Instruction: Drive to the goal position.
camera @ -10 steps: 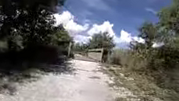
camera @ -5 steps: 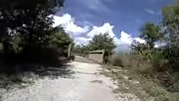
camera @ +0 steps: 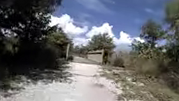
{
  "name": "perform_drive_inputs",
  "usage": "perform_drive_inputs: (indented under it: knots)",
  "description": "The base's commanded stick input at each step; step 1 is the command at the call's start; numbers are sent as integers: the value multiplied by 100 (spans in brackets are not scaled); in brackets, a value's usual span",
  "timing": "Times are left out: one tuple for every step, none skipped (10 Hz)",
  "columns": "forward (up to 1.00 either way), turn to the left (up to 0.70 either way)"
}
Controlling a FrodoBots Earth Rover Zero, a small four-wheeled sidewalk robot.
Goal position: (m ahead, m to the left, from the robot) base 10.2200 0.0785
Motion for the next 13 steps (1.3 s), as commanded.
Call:
perform_drive_inputs:
  knots:
    - [50, 0]
    - [50, 0]
    - [50, 0]
    - [50, 0]
    - [50, 0]
    - [50, 0]
    - [50, 0]
    - [50, 0]
    - [50, 0]
    - [50, 0]
    - [50, 0]
    - [50, 0]
    - [50, 0]
